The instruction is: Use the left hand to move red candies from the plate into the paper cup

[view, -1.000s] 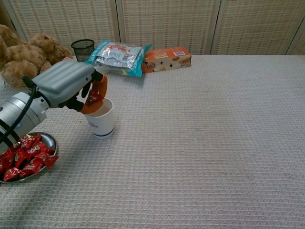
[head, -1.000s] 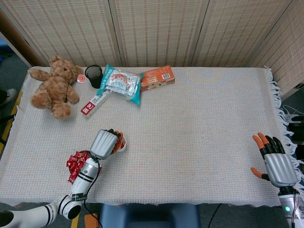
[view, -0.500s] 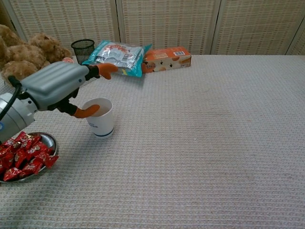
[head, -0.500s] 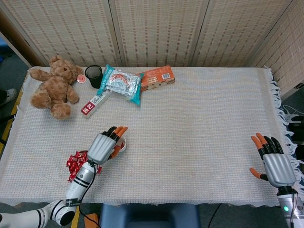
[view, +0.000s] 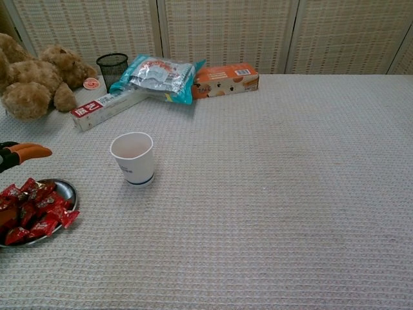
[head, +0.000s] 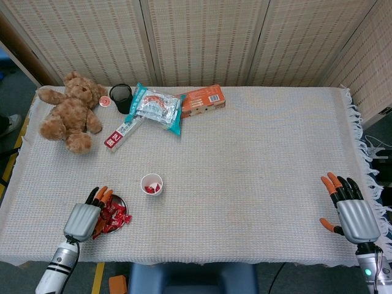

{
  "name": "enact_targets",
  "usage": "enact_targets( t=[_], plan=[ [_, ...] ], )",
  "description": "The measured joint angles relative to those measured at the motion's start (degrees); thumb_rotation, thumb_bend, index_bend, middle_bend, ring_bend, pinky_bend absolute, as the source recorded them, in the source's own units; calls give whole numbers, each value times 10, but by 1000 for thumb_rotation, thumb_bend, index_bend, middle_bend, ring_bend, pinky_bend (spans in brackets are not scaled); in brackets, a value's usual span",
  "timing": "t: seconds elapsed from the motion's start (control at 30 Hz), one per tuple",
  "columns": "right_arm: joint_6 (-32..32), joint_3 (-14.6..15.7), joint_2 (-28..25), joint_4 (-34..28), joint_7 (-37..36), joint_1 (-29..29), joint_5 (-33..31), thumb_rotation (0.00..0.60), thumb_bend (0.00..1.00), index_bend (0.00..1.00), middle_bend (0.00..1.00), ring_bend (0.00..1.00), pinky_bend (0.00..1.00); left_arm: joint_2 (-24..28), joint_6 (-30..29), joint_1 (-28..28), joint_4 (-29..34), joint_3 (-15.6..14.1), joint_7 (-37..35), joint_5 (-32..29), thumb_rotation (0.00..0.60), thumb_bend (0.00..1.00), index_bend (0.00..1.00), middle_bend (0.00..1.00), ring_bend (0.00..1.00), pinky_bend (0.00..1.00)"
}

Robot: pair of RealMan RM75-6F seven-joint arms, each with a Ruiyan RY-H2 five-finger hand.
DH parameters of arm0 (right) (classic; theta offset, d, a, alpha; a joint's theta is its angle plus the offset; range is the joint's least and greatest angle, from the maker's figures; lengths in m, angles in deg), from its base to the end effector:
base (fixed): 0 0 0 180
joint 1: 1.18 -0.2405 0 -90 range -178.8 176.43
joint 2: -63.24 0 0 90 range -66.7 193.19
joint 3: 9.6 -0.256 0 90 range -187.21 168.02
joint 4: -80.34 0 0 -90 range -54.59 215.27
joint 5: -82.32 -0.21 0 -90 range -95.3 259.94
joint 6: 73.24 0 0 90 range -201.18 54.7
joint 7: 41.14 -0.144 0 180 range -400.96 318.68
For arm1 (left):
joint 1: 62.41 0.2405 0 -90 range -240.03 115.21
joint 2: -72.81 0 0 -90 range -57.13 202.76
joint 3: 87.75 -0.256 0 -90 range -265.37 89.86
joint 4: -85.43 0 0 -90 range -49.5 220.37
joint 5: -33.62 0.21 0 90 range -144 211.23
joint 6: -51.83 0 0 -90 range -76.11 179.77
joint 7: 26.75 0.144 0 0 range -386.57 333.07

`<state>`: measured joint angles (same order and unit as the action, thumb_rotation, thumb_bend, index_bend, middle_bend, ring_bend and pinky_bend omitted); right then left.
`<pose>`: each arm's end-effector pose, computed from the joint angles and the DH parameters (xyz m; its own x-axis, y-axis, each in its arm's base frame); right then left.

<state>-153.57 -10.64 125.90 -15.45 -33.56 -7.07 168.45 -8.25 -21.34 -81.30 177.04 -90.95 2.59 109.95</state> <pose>-0.3045 -0.1780 0.1461 0.4859 -0.1078 0.8673 -0.8739 -0.0446 0.4840 -0.2625 0.2163 0.0278 0.6204 0.2186 0.7532 0.7833 -0.2223 -0.5806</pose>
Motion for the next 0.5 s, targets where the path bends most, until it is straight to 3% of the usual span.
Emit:
enact_targets(
  t=[0.3, 0.5],
  plan=[
    [0, 2, 0, 0, 2, 1, 2, 600, 84, 0, 0, 0, 0, -14, 30, 5, -32, -1, 24, -36, 600, 334, 3, 0, 115, 809],
    [1, 1, 0, -1, 2, 1, 1, 600, 83, 0, 0, 0, 0, -37, 41, 2, -62, 6, 24, -38, 600, 332, 80, 67, 198, 840]
  ],
)
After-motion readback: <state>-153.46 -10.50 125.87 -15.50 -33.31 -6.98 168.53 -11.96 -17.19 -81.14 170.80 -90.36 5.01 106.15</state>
